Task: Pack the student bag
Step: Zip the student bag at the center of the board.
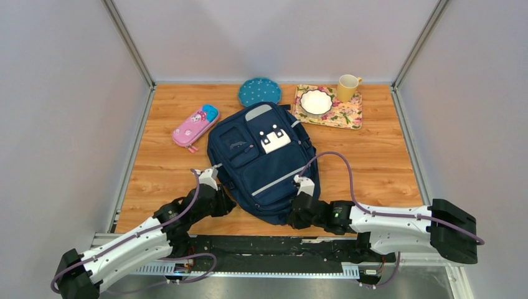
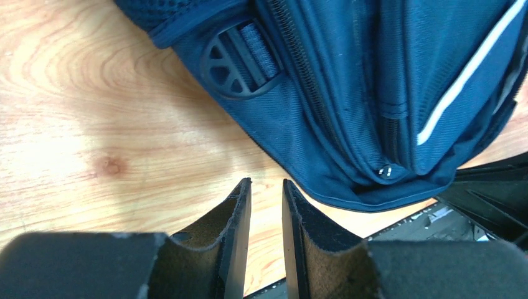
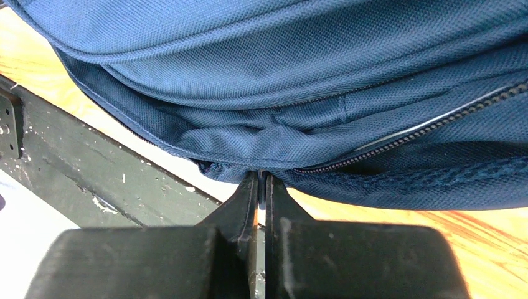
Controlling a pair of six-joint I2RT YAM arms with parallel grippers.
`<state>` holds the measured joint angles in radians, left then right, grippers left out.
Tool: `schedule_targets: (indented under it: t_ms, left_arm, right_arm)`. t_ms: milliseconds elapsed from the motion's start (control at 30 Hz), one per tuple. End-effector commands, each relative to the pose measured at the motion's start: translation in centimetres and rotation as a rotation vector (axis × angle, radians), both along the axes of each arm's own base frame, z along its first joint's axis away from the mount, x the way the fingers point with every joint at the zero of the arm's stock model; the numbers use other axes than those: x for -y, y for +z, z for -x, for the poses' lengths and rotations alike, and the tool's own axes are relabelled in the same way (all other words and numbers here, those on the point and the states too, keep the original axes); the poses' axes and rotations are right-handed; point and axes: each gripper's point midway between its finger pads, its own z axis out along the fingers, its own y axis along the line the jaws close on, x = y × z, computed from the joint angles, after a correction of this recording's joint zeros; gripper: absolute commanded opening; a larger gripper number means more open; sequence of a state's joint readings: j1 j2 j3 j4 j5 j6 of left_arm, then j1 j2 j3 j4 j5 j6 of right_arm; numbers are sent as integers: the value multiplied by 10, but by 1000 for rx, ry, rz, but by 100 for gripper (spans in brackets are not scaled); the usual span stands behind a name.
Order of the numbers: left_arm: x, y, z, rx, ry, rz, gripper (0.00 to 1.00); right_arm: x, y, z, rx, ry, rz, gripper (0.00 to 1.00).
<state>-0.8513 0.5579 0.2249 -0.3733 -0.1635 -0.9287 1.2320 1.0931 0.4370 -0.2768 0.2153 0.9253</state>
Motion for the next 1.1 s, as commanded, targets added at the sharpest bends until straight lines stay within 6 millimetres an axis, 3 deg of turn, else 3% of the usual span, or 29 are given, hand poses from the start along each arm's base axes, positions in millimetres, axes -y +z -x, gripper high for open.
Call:
schedule_targets:
  t_ms: [0, 133, 333, 600, 733, 967, 1033, 1067]
  left_arm:
    - [18, 29, -5, 51, -58, 76, 32]
    - [32, 36, 2, 41, -84, 144, 32]
    - [55, 38, 13, 14, -86, 238, 33]
    - [74, 20, 25, -25, -61, 330, 48]
    - [80, 17, 18, -22, -15, 345, 52]
    - [84, 27, -4, 49, 74, 399, 55]
    - [82, 25, -6, 59, 85, 384, 55]
    - [80, 23, -6, 55, 85, 368, 50]
  right_arm:
    - [23, -10, -10, 17, -93, 104, 0]
    - [30, -6, -16, 49, -112, 148, 0]
    - [23, 4, -19, 69, -77, 148, 0]
    - [2, 30, -14, 101, 18, 13, 0]
    - [-3, 33, -6, 91, 75, -20, 0]
    - [-6, 21, 6, 37, 125, -15, 0]
    - [-4, 21, 6, 42, 120, -25, 0]
    - [-4, 23, 6, 48, 118, -36, 0]
